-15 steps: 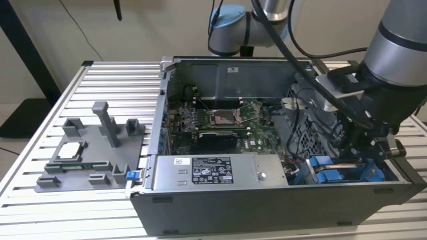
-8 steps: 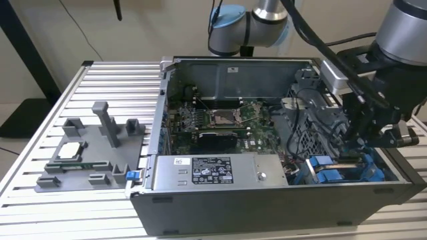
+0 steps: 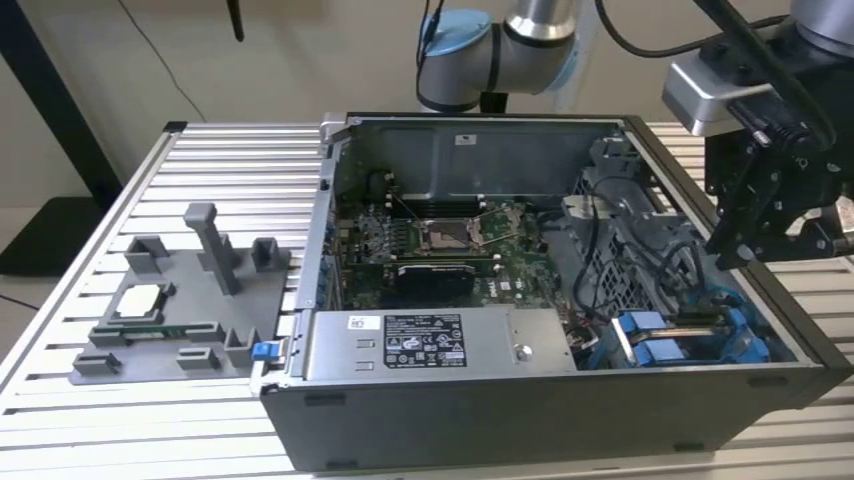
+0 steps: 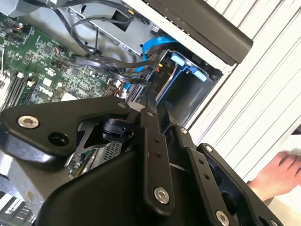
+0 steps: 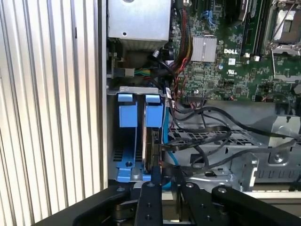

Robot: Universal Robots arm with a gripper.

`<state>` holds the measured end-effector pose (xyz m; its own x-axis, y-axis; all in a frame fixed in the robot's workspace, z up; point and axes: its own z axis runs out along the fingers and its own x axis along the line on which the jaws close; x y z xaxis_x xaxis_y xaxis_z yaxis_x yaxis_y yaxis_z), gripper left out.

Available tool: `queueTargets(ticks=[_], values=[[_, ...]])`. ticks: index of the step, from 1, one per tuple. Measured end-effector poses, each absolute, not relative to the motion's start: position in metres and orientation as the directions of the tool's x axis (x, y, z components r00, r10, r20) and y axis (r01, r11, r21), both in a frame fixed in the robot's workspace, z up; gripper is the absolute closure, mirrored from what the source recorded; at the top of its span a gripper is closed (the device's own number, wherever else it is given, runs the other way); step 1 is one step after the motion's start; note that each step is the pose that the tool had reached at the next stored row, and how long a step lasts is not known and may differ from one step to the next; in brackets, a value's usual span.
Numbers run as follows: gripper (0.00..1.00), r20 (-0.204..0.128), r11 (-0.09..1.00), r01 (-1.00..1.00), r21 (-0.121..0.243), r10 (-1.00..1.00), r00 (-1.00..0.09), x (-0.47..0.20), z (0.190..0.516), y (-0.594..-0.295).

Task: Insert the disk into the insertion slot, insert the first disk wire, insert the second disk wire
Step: 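Insert the second disk wire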

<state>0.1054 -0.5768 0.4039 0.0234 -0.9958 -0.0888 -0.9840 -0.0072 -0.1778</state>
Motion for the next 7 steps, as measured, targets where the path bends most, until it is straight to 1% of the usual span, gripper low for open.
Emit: queueTargets(ticks=[7], values=[[0.00,-0.089,-0.007,-0.984,-0.178,-0.996,0.023,0.1054,0.4039,-0.5768]])
